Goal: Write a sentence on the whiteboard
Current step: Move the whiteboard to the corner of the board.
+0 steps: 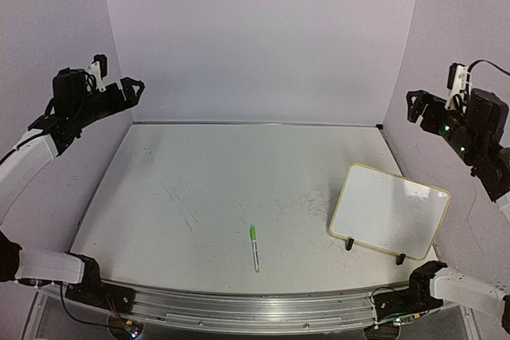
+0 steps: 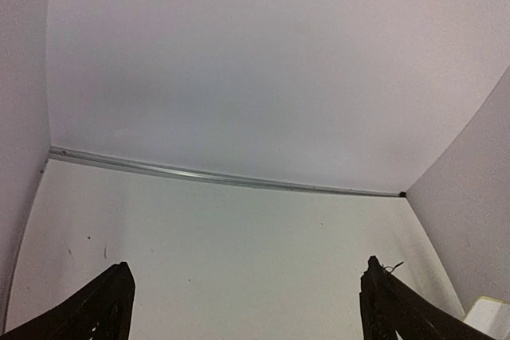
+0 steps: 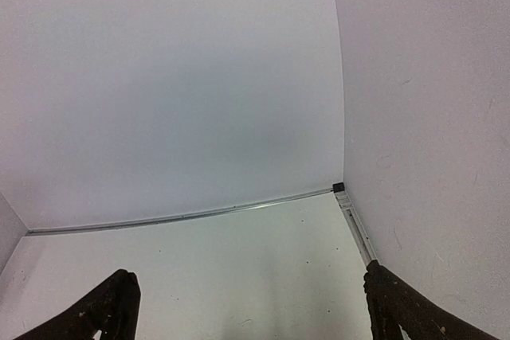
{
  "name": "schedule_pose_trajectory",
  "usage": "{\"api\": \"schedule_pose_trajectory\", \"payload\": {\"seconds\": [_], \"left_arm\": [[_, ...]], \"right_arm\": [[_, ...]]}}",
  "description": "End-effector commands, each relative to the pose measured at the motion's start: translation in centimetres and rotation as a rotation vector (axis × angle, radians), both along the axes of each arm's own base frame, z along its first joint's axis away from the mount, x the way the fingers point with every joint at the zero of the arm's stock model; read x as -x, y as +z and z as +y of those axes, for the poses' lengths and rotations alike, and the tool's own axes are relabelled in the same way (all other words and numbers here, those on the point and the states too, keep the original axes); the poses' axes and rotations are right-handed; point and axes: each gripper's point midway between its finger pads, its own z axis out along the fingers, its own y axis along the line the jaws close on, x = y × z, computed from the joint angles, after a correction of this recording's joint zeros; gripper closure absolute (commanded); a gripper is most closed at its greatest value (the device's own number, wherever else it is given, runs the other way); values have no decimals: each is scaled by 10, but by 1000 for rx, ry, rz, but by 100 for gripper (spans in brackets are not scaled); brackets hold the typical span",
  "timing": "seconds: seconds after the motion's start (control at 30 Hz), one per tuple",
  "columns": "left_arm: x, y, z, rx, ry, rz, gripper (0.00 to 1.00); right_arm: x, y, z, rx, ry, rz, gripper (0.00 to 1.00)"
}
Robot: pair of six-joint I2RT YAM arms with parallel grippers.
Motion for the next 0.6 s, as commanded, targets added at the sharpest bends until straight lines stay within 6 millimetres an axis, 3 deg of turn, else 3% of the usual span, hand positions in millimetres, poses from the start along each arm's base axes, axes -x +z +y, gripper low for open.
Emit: {"api": "schedule_pose_trajectory", "payload": {"seconds": [0.0, 0.1, 0.27, 0.37, 0.5, 0.57], "left_arm": [[10, 4, -43, 93, -231, 33, 1], [14, -25, -75, 110, -299, 116, 1], [38, -91, -168, 74, -411, 264, 1], [66, -123, -228, 106, -485, 315, 0], [126, -159, -321, 45, -622, 345, 1], [149, -182, -358, 10, -669, 373, 2]], "right_arm": [[3, -4, -8, 0, -42, 40, 2], [1, -8, -1, 2, -5, 43, 2], [-1, -18, 0, -5, -3, 54, 2], [2, -17, -3, -28, -17, 32, 2], [10, -9, -8, -99, -35, -17, 2], [8, -12, 8, -101, 51, 16, 2]]}}
